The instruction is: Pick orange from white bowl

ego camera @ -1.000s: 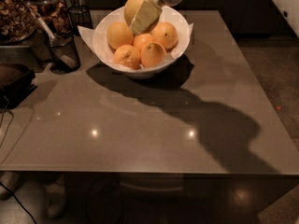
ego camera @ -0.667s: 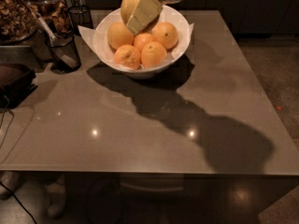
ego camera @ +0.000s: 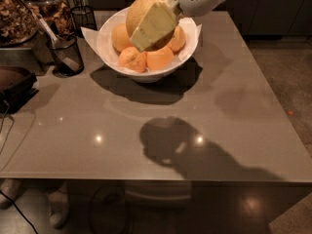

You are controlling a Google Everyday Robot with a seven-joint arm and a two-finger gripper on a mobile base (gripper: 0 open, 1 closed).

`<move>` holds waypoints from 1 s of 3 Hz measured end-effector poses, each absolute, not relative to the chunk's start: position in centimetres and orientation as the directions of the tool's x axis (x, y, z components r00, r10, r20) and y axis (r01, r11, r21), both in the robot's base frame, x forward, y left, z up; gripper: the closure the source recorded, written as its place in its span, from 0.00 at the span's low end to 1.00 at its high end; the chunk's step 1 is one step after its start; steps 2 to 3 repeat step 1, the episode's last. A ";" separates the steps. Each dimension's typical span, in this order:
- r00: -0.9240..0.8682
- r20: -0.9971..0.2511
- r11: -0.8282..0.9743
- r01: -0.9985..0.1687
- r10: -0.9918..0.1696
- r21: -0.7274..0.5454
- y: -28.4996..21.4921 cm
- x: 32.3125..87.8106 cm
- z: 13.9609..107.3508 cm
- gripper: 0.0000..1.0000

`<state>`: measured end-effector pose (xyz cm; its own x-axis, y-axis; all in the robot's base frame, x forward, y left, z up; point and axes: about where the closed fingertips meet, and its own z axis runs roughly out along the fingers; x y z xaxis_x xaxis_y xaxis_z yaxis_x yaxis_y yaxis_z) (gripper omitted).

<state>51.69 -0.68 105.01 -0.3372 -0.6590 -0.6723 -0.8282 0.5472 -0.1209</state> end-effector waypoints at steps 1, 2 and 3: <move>-0.339 -0.671 0.548 -0.828 -0.659 -0.120 -0.7 51.6 104.9 1.00; -0.339 -0.671 0.548 -0.828 -0.659 -0.120 -0.7 51.6 104.9 1.00; -0.339 -0.671 0.548 -0.828 -0.659 -0.120 -0.7 51.6 104.9 1.00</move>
Offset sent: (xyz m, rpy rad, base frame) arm 0.0000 0.0000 0.0000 0.0000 0.0000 0.0000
